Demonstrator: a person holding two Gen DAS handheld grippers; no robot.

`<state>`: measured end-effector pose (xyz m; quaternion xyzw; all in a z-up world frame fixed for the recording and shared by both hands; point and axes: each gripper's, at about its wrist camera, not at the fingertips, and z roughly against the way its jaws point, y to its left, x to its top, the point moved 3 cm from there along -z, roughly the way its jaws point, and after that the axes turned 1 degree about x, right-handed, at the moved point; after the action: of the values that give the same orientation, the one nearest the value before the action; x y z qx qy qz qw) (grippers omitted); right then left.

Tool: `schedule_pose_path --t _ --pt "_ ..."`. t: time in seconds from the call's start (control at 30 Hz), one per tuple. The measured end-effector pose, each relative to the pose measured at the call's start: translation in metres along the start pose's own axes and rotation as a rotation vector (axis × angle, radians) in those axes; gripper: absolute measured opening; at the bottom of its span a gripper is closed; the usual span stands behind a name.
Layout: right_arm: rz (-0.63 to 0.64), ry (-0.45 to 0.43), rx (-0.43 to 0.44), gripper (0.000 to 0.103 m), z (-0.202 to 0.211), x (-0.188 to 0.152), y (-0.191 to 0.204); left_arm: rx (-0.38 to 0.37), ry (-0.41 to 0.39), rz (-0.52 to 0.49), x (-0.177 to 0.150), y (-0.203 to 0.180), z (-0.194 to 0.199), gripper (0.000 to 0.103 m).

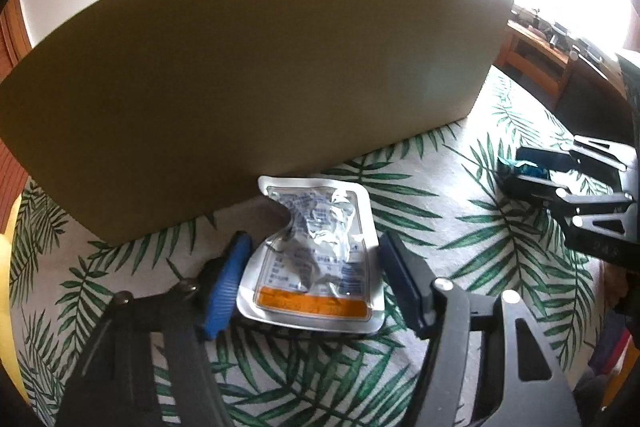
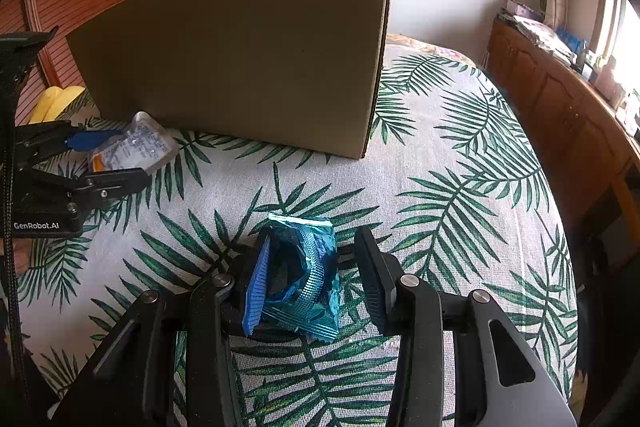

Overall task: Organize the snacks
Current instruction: 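Grasp the blue packet with the right tool while the left tool reaches the clear tray packet, then close the left tool on the clear tray packet while the right tool holds the blue packet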

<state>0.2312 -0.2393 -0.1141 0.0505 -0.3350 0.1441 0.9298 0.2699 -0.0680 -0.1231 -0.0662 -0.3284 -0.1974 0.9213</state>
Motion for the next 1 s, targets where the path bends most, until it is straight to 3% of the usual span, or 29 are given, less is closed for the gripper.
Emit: schedule_pose_path --t 0.7,1.0 --pt "0.000 -0.002 -0.004 0.041 0.000 -0.001 0.000 -0.048 -0.053 0.103 -0.055 0.006 0.059 0.054" --pt "-0.002 0.006 0.008 0.041 0.000 0.000 0.000 -0.053 -0.063 0.150 -0.057 0.006 0.059 0.055"
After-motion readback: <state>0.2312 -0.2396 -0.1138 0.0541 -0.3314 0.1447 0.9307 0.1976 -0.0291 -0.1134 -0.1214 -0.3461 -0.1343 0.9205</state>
